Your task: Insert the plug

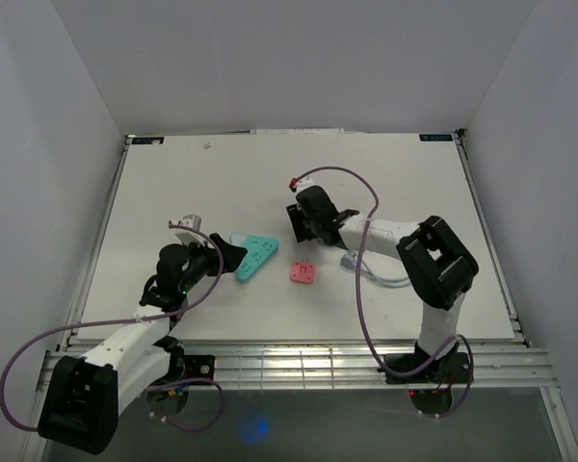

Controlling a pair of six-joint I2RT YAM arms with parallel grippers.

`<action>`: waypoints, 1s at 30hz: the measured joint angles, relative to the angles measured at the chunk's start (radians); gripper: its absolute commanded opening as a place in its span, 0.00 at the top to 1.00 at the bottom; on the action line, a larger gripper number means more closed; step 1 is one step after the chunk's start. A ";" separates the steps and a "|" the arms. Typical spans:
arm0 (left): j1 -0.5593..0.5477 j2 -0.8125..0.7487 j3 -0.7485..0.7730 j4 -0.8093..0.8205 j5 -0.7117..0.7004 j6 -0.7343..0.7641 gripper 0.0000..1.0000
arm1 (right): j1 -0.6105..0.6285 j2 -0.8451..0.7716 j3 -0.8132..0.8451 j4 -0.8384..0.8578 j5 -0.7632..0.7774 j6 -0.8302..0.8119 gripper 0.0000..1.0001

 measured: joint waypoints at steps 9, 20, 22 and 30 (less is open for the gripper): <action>0.000 -0.069 -0.002 0.001 0.063 -0.001 0.10 | 0.109 -0.358 -0.366 0.275 -0.126 -0.060 0.62; -0.013 -0.037 -0.029 0.099 0.230 -0.008 0.09 | 0.280 -0.455 -0.541 0.468 -0.167 -0.193 0.61; -0.023 -0.005 -0.029 0.118 0.249 -0.010 0.09 | 0.288 -0.454 -0.549 0.491 -0.163 -0.212 0.61; -0.084 0.108 -0.029 0.161 0.276 -0.012 0.08 | 0.331 -0.447 -0.560 0.536 -0.144 -0.268 0.61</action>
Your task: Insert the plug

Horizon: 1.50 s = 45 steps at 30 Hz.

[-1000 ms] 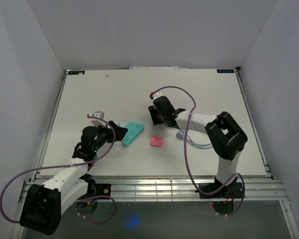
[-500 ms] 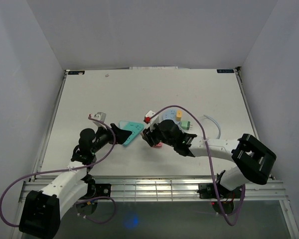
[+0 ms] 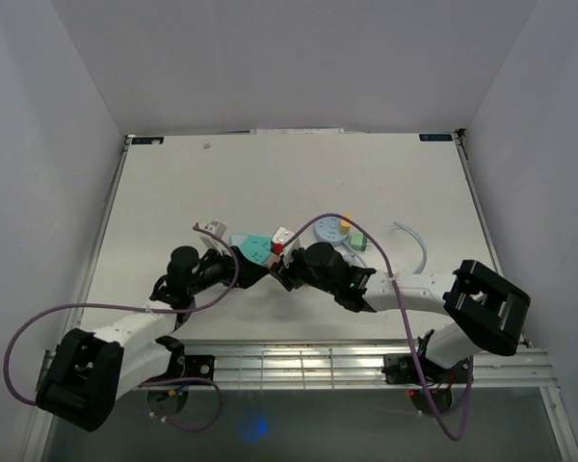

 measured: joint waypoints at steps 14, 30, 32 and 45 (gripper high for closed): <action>-0.019 0.074 0.005 0.056 0.043 -0.018 0.11 | 0.066 0.045 -0.008 0.034 0.000 -0.106 0.61; -0.019 0.170 0.026 0.093 0.107 -0.034 0.36 | 0.100 0.045 -0.037 0.063 0.004 -0.155 0.62; -0.019 0.178 0.027 0.097 0.112 -0.036 0.41 | 0.105 0.045 -0.037 0.062 0.008 -0.157 0.62; -0.019 0.203 0.032 0.147 0.171 -0.047 1.00 | 0.117 0.049 -0.037 0.062 0.040 -0.176 0.60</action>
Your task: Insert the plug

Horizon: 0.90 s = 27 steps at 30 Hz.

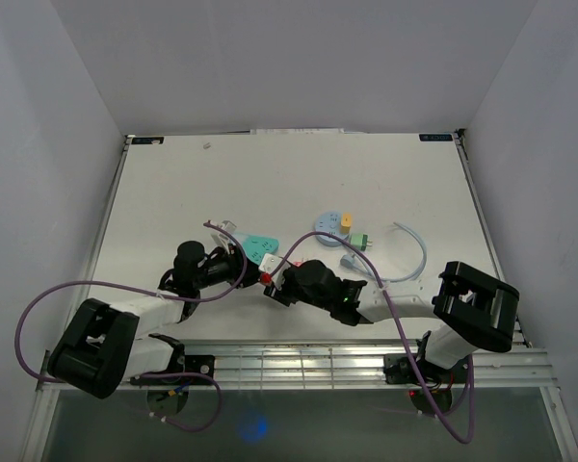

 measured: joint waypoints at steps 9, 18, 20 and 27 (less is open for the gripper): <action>0.000 0.000 0.000 0.015 0.003 0.003 0.81 | 0.005 0.000 0.000 0.007 0.034 -0.004 0.58; 0.001 0.003 0.000 0.033 0.003 0.003 0.66 | 0.007 -0.001 0.000 0.015 0.050 -0.004 0.58; 0.001 0.007 0.000 0.036 0.003 0.002 0.63 | 0.007 -0.002 0.000 0.015 0.051 -0.005 0.59; 0.001 0.055 0.000 0.070 0.024 -0.009 0.50 | 0.008 -0.002 -0.007 0.007 0.053 -0.004 0.59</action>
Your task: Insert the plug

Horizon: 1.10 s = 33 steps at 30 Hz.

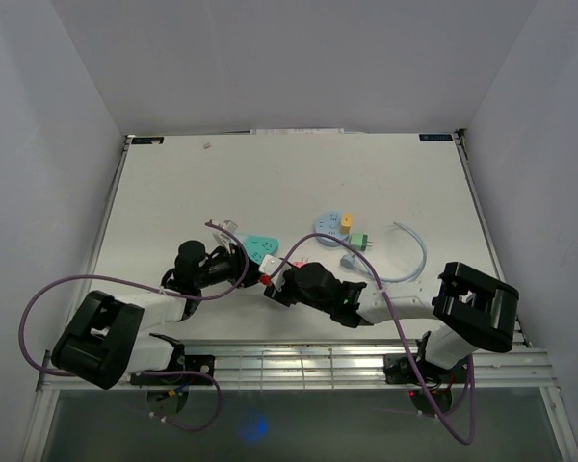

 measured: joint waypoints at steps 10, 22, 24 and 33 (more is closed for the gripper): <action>-0.001 -0.005 0.000 0.004 0.028 -0.011 0.43 | 0.001 0.000 0.000 0.009 0.017 -0.003 0.60; 0.005 0.032 0.000 0.032 0.034 -0.031 0.78 | 0.001 0.000 -0.002 0.006 0.023 -0.003 0.60; 0.006 0.037 0.000 0.041 0.039 -0.033 0.90 | 0.001 0.000 -0.002 0.005 0.023 -0.003 0.57; -0.003 0.024 0.000 0.050 0.092 -0.033 1.00 | 0.001 0.000 -0.002 0.014 0.025 -0.005 0.12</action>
